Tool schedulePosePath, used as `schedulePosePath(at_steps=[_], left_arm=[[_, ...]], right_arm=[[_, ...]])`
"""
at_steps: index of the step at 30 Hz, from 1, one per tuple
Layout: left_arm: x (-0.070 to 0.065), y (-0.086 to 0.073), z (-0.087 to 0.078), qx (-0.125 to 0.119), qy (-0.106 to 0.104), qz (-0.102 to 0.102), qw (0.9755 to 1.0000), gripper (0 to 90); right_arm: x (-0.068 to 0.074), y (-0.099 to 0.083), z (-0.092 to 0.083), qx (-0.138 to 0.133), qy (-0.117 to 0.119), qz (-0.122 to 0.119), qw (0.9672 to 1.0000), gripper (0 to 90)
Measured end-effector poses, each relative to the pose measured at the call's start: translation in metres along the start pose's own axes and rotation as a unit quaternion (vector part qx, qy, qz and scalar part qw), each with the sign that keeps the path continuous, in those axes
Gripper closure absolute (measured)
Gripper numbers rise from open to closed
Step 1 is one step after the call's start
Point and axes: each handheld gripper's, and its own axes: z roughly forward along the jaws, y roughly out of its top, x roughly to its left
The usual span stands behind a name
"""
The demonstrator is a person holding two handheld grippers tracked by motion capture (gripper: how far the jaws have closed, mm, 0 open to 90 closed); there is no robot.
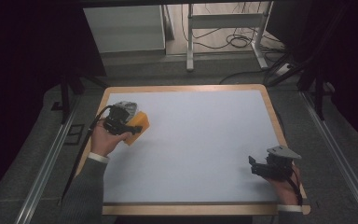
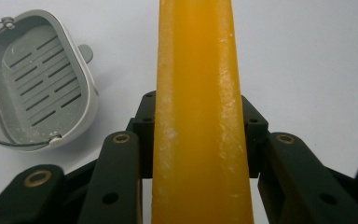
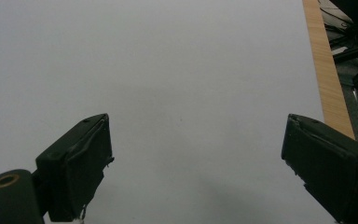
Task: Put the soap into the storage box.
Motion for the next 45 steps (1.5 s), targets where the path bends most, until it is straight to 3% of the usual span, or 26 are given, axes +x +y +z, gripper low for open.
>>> schedulePosePath(at_steps=[26, 32, 36, 45], left_arm=[[0.017, 0.018, -0.007, -0.004, 0.003, -0.014, 0.9999, 61.0], [0.023, 0.021, -0.004, -0.005, 0.008, -0.023, 0.9997, 61.0], [0.034, 0.024, -0.002, -0.012, 0.013, -0.041, 0.9990, 61.0], [0.051, 0.030, 0.003, -0.011, 0.023, -0.061, 0.9978, 61.0]], right_arm=[[0.000, 0.000, 0.000, 0.001, -0.001, -0.001, 1.0000, 8.6], [0.000, 0.000, 0.000, 0.001, -0.001, -0.001, 1.0000, 8.6], [0.000, 0.000, 0.001, 0.001, 0.000, -0.002, 1.0000, 8.6], [0.000, -0.001, 0.001, 0.003, 0.000, -0.003, 1.0000, 8.6]])
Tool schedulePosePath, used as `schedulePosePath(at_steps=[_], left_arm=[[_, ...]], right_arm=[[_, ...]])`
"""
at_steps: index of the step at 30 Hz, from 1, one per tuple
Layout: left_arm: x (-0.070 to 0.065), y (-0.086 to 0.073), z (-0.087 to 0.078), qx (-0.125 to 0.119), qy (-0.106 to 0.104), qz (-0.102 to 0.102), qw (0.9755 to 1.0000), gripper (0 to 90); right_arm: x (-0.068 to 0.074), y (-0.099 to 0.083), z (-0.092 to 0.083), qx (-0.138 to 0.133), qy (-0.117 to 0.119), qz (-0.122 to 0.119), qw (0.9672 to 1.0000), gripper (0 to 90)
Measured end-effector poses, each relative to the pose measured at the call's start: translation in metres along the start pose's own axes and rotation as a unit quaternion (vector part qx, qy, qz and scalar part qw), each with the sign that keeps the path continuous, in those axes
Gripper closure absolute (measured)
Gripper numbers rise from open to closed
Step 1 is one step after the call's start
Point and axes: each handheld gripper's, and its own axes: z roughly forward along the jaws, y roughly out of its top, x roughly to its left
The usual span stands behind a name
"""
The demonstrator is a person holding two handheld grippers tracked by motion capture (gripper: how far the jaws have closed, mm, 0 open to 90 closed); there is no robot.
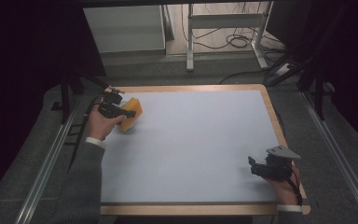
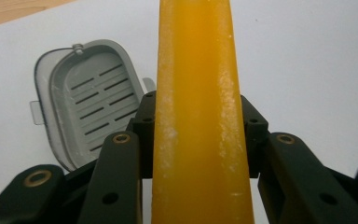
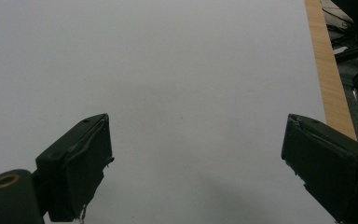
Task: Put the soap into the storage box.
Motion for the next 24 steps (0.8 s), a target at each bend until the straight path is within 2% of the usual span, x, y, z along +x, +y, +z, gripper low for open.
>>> schedulePosePath(at_steps=[10, 15, 24], left_arm=[[0.013, 0.007, 0.003, -0.003, -0.001, -0.019, 0.9998, 61.0], [0.021, 0.008, 0.004, -0.016, -0.001, -0.035, 0.9993, 61.0], [0.030, 0.011, 0.013, -0.011, 0.016, -0.049, 0.9986, 61.0]], right_arm=[[0.000, -0.001, 0.001, 0.002, -0.001, 0.000, 1.0000, 8.6], [-0.001, -0.001, 0.001, 0.002, -0.002, -0.001, 1.0000, 8.6], [0.000, -0.001, 0.001, 0.003, -0.002, -0.001, 1.0000, 8.6]])
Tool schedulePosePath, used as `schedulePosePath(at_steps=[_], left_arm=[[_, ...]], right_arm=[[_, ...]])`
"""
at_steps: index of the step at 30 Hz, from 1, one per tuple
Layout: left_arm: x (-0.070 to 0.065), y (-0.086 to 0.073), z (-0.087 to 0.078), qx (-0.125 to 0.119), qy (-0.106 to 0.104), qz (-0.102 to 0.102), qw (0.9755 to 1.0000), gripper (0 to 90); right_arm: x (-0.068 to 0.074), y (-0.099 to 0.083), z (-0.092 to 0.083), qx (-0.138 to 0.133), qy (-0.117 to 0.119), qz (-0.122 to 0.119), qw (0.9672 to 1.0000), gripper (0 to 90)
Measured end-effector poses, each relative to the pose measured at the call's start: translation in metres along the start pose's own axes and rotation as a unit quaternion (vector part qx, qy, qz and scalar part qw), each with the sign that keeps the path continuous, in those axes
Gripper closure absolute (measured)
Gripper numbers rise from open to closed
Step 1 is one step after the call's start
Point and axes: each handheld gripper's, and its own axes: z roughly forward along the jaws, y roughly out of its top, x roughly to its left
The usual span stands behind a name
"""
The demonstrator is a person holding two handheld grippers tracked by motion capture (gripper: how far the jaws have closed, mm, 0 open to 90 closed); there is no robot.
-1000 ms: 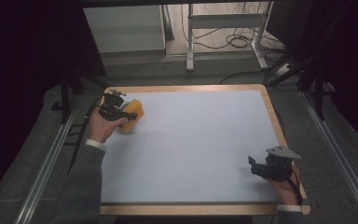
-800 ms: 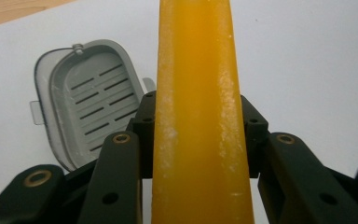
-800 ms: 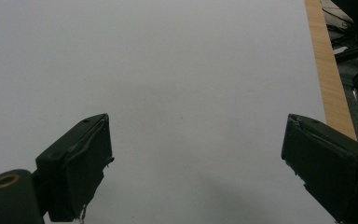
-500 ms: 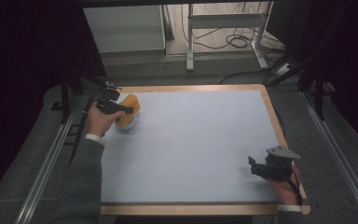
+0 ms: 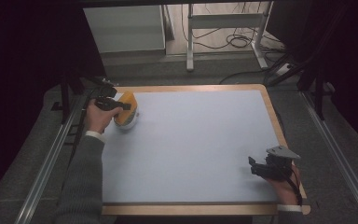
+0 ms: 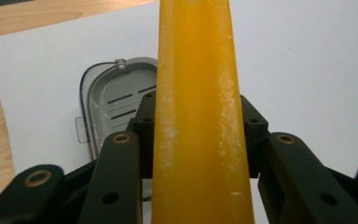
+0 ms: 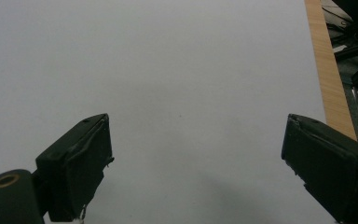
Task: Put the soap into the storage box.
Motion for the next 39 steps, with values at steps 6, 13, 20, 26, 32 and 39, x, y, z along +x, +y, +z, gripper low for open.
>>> schedulePosePath(at_steps=[6, 13, 20, 26, 32, 39], left_arm=[[0.006, 0.002, 0.009, 0.000, 0.005, -0.009, 0.9999, 61.0], [0.011, 0.003, 0.016, -0.004, 0.010, -0.022, 0.9997, 61.0], [0.016, 0.002, 0.025, -0.003, 0.011, -0.033, 0.9994, 61.0], [0.020, 0.000, 0.031, 0.001, 0.018, -0.042, 0.9989, 61.0], [0.023, -0.002, 0.036, -0.004, 0.026, -0.053, 0.9982, 61.0], [0.023, -0.004, 0.043, 0.002, 0.029, -0.056, 0.9980, 61.0]], right_arm=[[-0.001, 0.000, 0.000, 0.000, -0.001, 0.001, 1.0000, 8.6], [-0.002, 0.000, -0.001, -0.002, -0.002, 0.002, 1.0000, 8.6], [-0.001, 0.000, 0.000, -0.003, -0.003, 0.001, 1.0000, 8.6], [-0.001, -0.001, 0.001, -0.001, -0.003, 0.000, 1.0000, 8.6], [0.000, -0.001, 0.000, -0.002, -0.006, -0.003, 1.0000, 8.6], [0.000, -0.001, 0.001, -0.001, -0.006, -0.004, 1.0000, 8.6]])
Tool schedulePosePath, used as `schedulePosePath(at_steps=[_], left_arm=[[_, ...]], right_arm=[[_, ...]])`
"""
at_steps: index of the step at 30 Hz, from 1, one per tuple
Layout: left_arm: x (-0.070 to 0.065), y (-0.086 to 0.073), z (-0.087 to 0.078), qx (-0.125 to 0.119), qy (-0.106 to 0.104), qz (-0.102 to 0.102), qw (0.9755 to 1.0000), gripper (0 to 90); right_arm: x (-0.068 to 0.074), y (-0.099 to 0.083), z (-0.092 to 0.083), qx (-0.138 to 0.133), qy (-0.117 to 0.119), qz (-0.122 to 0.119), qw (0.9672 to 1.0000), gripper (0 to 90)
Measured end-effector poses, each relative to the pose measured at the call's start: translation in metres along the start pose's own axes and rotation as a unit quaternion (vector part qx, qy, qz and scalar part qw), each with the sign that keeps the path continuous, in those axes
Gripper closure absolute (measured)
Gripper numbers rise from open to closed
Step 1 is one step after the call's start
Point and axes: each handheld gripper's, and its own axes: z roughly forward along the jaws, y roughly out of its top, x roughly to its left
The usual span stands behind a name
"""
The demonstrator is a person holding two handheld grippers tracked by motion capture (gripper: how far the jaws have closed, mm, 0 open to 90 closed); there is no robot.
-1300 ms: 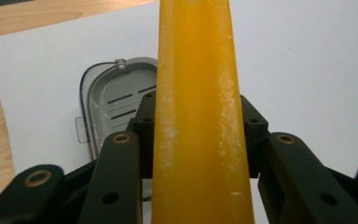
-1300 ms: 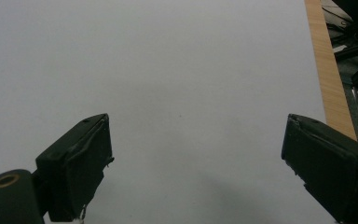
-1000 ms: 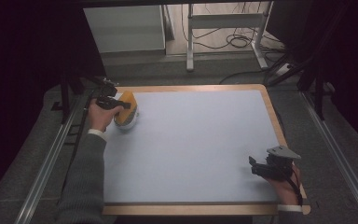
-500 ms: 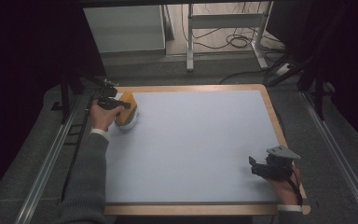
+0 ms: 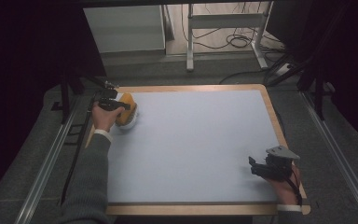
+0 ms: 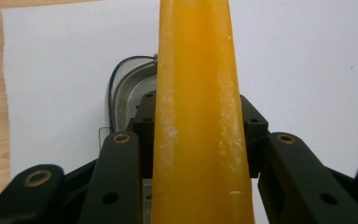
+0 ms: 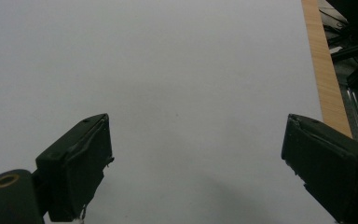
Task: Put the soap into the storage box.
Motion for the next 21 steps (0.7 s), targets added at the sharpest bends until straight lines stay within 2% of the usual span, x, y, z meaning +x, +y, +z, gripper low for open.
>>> schedulePosePath(at_steps=[6, 8, 10, 12, 13, 17, 19, 21], left_arm=[[0.001, -0.003, 0.004, -0.004, -0.002, -0.007, 1.0000, 60.8], [0.002, -0.003, 0.002, -0.013, 0.000, -0.007, 0.9999, 59.8], [0.002, -0.001, -0.003, -0.026, 0.010, -0.005, 0.9996, 54.1], [0.002, 0.000, -0.008, -0.028, 0.036, 0.007, 0.9989, 44.7], [0.002, 0.000, -0.009, -0.029, 0.045, 0.007, 0.9985, 40.0], [0.004, -0.001, -0.012, -0.022, 0.050, 0.019, 0.9983, 31.1], [0.005, -0.003, -0.014, -0.019, 0.071, 0.026, 0.9970, 25.9], [0.006, -0.005, -0.018, -0.031, 0.058, 0.025, 0.9975, 26.2]], right_arm=[[0.000, 0.000, 0.000, 0.001, 0.001, -0.001, 1.0000, 8.6], [0.000, 0.000, 0.000, -0.001, 0.004, 0.001, 1.0000, 8.6], [0.001, 0.001, 0.000, -0.002, 0.007, 0.002, 1.0000, 8.6], [0.002, 0.001, 0.000, -0.002, 0.007, -0.001, 1.0000, 8.6], [0.002, 0.001, 0.000, -0.001, 0.007, -0.001, 1.0000, 8.6], [0.002, 0.001, 0.000, 0.000, 0.007, -0.001, 1.0000, 8.6], [0.002, 0.001, 0.000, 0.000, 0.007, -0.002, 1.0000, 8.6], [0.002, 0.001, 0.000, 0.001, 0.006, -0.003, 1.0000, 8.6]])
